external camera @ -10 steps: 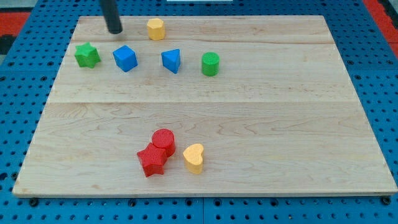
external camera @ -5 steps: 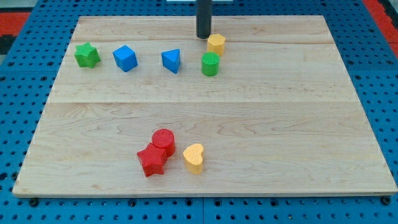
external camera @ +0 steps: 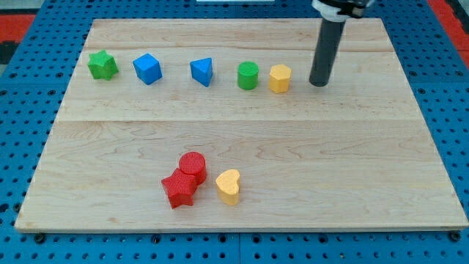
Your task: Push the yellow hexagon towards the center
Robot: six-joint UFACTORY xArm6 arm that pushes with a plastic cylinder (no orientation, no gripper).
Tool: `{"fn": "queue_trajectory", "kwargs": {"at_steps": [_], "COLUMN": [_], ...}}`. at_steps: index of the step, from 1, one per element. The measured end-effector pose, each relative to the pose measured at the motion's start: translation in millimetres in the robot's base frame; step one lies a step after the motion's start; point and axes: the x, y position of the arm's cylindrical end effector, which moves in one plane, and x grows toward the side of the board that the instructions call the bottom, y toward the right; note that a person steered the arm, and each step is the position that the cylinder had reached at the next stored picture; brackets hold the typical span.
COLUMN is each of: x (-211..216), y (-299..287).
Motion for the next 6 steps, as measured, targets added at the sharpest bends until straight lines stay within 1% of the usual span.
{"fn": "queue_trajectory", "kwargs": {"at_steps": [1,2,3,4,5,6], "x": [-24,-57,-43,-9,3,40], "y": [21,-32,-77,-52,-37,-1]}}
